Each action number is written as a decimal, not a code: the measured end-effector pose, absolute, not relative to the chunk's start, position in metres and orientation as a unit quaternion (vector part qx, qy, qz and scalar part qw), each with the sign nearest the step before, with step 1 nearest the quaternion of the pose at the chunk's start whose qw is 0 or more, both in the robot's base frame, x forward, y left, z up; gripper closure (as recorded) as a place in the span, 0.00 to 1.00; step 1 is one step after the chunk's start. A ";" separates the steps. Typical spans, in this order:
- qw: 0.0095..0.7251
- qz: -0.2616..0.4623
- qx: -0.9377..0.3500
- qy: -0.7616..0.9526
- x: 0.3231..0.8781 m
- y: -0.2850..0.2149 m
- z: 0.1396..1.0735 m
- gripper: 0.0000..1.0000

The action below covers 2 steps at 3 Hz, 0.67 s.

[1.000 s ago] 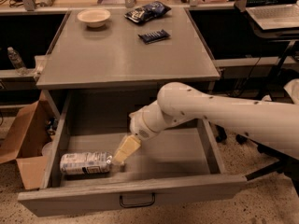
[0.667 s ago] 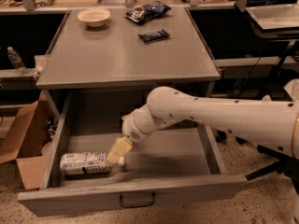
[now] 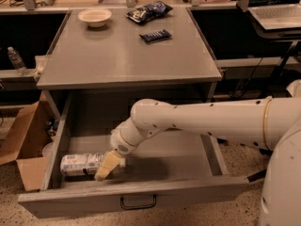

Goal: Pick blue plastic bottle from top drawer and place on counter

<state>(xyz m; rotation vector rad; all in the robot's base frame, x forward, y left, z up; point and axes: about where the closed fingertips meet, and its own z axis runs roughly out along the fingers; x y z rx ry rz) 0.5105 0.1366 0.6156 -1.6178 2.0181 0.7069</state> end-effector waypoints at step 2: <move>0.237 0.269 -0.601 0.715 0.497 0.147 0.611 0.49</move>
Offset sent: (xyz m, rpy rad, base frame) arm -0.0168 0.0081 -0.0091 0.0335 -0.0220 0.0497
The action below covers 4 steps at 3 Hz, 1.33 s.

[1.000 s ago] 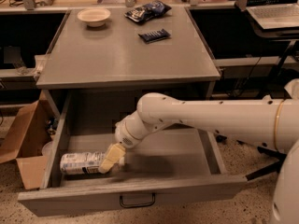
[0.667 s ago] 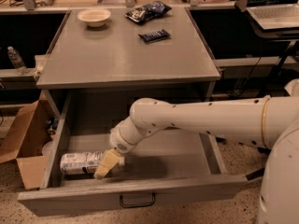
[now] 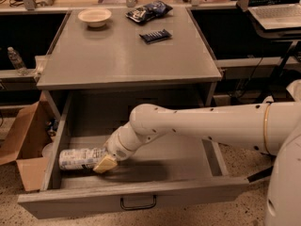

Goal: Pick blue plastic bottle from top drawer and place on counter

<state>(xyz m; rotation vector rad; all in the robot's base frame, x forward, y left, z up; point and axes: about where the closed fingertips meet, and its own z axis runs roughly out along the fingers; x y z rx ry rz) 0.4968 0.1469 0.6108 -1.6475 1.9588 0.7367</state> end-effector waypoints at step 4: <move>0.391 0.296 -0.579 0.651 0.522 0.062 0.743 1.00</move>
Offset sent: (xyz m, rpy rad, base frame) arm 0.0264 -0.0869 0.1349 0.2830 -0.2190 -0.0751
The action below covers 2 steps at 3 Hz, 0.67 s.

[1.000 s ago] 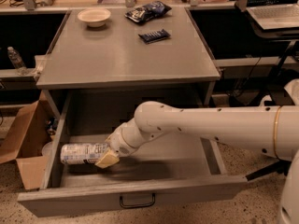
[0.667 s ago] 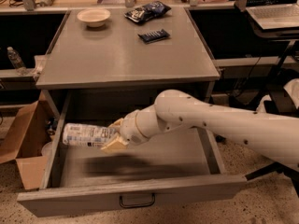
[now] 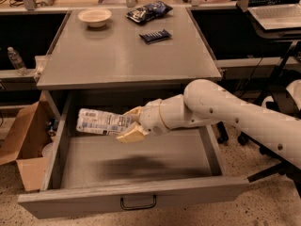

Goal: Pick blue plastic bottle from top drawer and place on counter

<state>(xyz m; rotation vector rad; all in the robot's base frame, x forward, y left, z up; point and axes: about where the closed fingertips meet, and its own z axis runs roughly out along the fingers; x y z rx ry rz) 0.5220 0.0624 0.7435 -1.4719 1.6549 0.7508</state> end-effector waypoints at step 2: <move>0.410 0.221 -0.601 0.649 0.569 0.070 0.850 1.00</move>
Offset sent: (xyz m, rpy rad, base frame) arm 0.0790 0.0107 0.1865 -0.1382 -0.2184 -0.0761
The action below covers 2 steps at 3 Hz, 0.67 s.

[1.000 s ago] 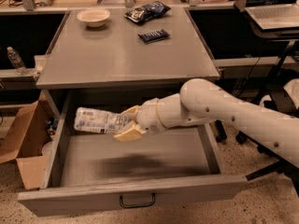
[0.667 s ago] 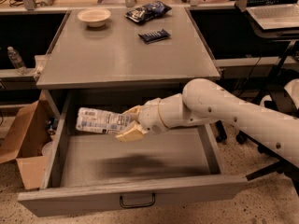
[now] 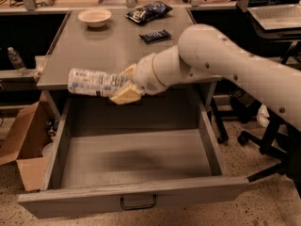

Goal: Pick blue plastic bottle from top drawer and place on counter

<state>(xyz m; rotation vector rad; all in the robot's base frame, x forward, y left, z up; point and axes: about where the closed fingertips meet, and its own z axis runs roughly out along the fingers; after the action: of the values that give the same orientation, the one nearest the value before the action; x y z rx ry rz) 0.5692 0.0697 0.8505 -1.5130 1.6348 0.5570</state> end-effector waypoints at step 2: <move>0.414 0.210 -0.591 0.660 0.606 0.090 0.898 1.00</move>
Offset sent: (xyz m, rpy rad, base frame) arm 0.0306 0.0122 0.0371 -0.0132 -0.0041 -0.0325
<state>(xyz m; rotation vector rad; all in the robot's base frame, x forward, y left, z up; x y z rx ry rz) 0.6060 0.0896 0.8978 -1.4860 1.6577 0.5282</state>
